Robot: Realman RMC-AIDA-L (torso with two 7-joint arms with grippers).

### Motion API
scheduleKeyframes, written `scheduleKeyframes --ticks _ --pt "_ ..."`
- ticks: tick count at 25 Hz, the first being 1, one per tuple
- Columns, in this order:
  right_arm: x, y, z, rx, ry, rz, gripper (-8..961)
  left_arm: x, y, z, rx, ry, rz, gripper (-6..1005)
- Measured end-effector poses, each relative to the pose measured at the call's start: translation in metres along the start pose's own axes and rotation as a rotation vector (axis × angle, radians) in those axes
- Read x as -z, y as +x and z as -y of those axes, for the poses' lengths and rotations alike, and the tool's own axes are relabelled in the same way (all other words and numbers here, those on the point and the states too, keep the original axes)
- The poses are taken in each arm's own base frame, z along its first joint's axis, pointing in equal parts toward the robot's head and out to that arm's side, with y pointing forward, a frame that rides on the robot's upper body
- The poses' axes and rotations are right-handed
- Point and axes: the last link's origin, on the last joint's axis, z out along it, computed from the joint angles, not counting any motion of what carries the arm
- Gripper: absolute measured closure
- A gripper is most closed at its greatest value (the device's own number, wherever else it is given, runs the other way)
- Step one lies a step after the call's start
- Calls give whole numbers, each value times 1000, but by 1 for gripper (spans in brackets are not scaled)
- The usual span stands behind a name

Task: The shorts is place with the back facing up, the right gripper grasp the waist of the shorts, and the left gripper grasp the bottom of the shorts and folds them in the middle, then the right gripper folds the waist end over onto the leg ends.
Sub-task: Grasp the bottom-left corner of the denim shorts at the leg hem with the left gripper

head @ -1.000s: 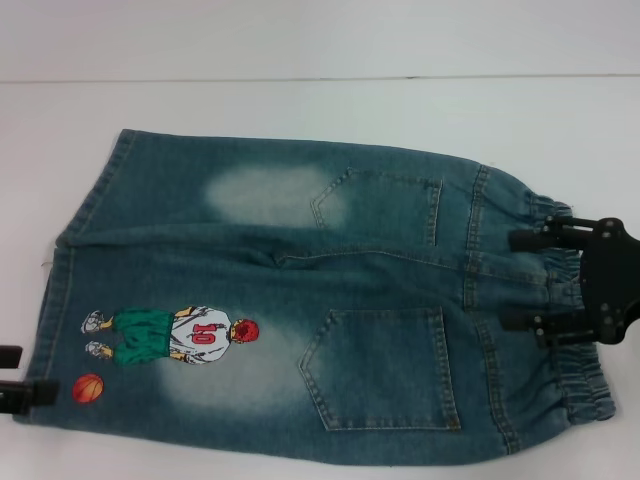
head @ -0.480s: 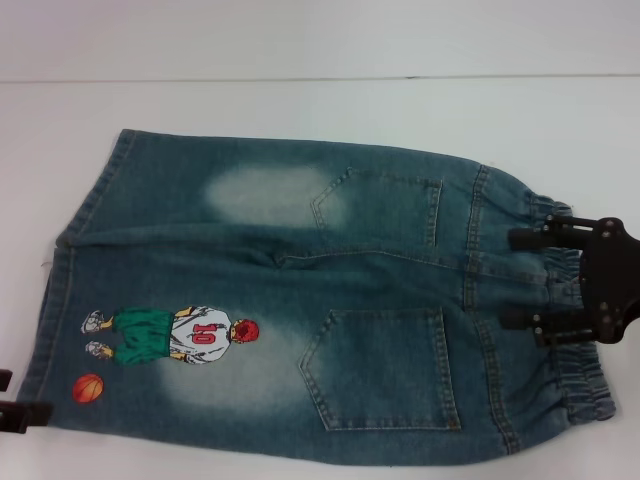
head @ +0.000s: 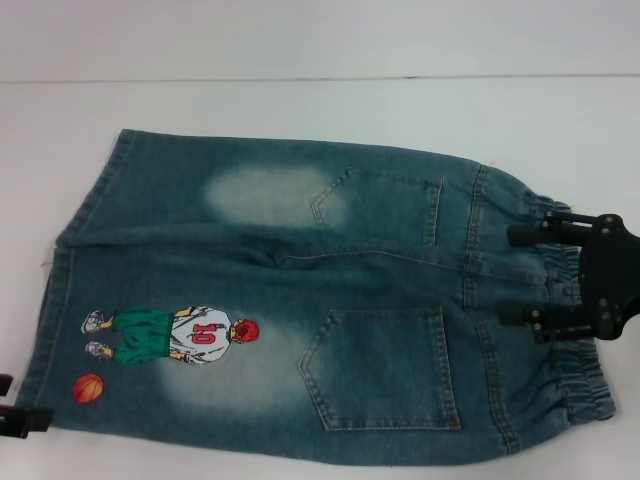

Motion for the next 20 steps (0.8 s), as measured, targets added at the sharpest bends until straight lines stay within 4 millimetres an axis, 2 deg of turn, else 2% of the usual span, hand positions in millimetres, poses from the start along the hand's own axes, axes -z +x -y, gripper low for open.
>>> scheduleKeyframes --ticks 13,20 --pt "0 0 0 -1 1 2 31 -7 2 2 -2 28 56 130" --pt "0 -1 1 1 0 2 31 -8 7 -3 -18 -9 56 135"
